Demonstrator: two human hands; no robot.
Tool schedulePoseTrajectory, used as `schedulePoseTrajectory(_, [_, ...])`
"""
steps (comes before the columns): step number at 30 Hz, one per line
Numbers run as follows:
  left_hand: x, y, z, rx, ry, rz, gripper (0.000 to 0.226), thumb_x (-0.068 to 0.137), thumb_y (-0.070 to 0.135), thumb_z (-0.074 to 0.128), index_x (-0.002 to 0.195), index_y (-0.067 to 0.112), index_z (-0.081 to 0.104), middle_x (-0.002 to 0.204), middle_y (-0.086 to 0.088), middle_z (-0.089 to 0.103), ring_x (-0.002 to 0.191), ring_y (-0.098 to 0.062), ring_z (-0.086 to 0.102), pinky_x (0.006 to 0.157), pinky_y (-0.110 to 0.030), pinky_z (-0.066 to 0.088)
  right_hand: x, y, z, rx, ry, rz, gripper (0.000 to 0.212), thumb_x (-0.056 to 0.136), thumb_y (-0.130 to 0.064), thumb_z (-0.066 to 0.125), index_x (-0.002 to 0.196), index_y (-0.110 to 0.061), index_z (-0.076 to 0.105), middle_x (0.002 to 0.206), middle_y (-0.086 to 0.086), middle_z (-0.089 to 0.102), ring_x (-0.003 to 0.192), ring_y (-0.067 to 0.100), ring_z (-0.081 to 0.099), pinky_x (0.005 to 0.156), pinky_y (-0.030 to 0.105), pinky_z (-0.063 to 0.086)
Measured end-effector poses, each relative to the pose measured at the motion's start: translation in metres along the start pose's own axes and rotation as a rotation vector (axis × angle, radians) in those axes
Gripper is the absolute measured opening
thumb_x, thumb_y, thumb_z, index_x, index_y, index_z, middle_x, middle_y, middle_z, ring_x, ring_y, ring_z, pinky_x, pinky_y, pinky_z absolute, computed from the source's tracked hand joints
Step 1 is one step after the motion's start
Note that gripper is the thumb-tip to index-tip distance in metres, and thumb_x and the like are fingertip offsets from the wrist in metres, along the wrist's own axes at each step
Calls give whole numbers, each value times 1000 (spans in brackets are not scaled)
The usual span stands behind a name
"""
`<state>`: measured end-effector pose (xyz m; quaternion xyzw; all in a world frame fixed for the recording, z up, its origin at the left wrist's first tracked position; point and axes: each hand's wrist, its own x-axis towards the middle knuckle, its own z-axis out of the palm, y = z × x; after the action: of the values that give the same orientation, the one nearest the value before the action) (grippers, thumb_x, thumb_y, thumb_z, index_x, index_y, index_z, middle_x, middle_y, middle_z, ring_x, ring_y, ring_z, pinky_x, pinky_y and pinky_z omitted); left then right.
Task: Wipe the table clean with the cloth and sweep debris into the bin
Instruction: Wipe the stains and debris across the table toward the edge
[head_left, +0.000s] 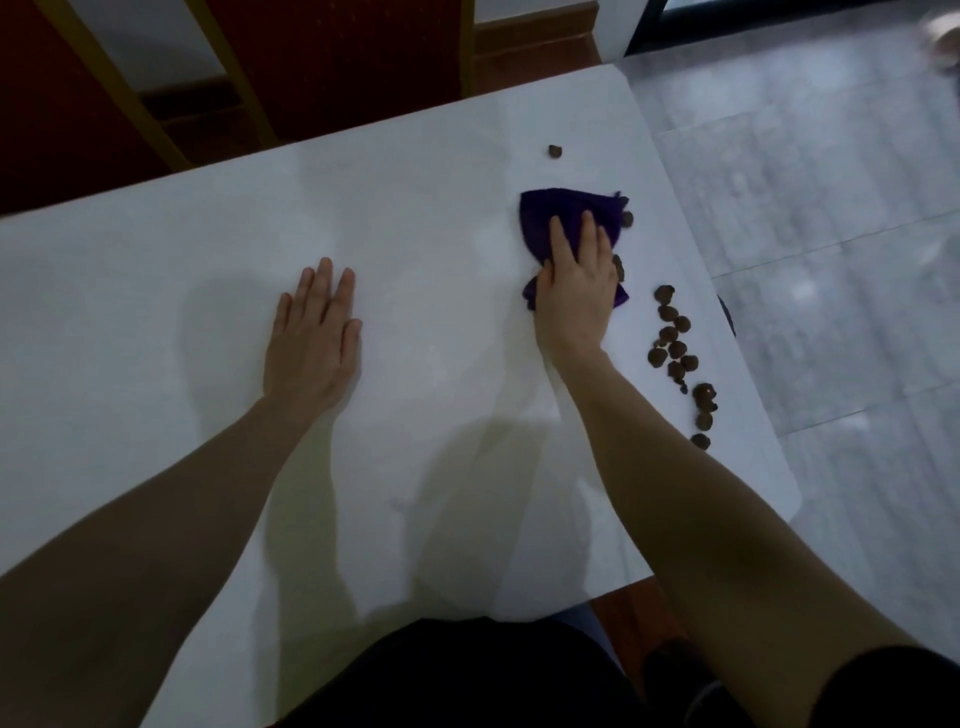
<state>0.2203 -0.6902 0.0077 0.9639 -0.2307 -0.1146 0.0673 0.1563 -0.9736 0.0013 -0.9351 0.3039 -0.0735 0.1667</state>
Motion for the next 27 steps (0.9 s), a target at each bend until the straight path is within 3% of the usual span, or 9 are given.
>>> schedulePoseTrajectory(8, [1, 1, 0, 2, -1, -7, 63, 98, 36, 20, 158, 15, 18, 166, -10, 10, 154, -26, 8, 123, -44, 7, -19, 29, -16, 58, 73, 143, 48, 101, -11, 43, 149, -17, 42, 160, 12, 28, 146, 33, 24, 119, 48, 24])
schedulePoseTrajectory(13, [5, 3, -4, 4, 19, -4, 63, 98, 36, 20, 157, 13, 20, 165, -11, 13, 153, -26, 10, 124, -43, 6, -28, -8, -15, 247, 175, -88, 46, 96, -1, 49, 142, -9, 51, 153, 16, 39, 142, 36, 31, 117, 51, 29])
schedulePoseTrajectory(17, [16, 8, -10, 8, 26, 33, 64, 99, 38, 15, 158, 13, 15, 166, -10, 9, 154, -25, 6, 125, -43, 4, -17, -49, 9, 239, 17, -452, 51, 90, 0, 60, 139, -10, 55, 151, 17, 42, 140, 39, 36, 115, 49, 29])
schedulePoseTrajectory(20, [26, 11, -12, 12, 9, 34, 64, 100, 39, 12, 159, 13, 13, 166, -10, 7, 154, -24, 4, 125, -42, 1, 4, -64, 27, 85, -165, -633, 56, 94, -9, 57, 147, -18, 45, 158, 10, 32, 147, 31, 25, 119, 46, 24])
schedulePoseTrajectory(23, [28, 13, -8, 20, -18, 10, 61, 103, 36, 15, 159, 14, 9, 167, -8, 3, 154, -22, 1, 125, -42, 0, 41, -75, 33, 27, -202, -654, 54, 99, -14, 49, 151, -21, 38, 161, 8, 26, 150, 29, 17, 121, 46, 19])
schedulePoseTrajectory(27, [27, 14, -6, 27, -28, -9, 59, 104, 34, 19, 159, 16, 5, 167, -6, -1, 154, -20, -3, 125, -41, 1, 91, -87, 31, -15, -230, -518, 53, 103, -16, 39, 155, -21, 28, 164, 9, 16, 151, 29, 7, 123, 42, 9])
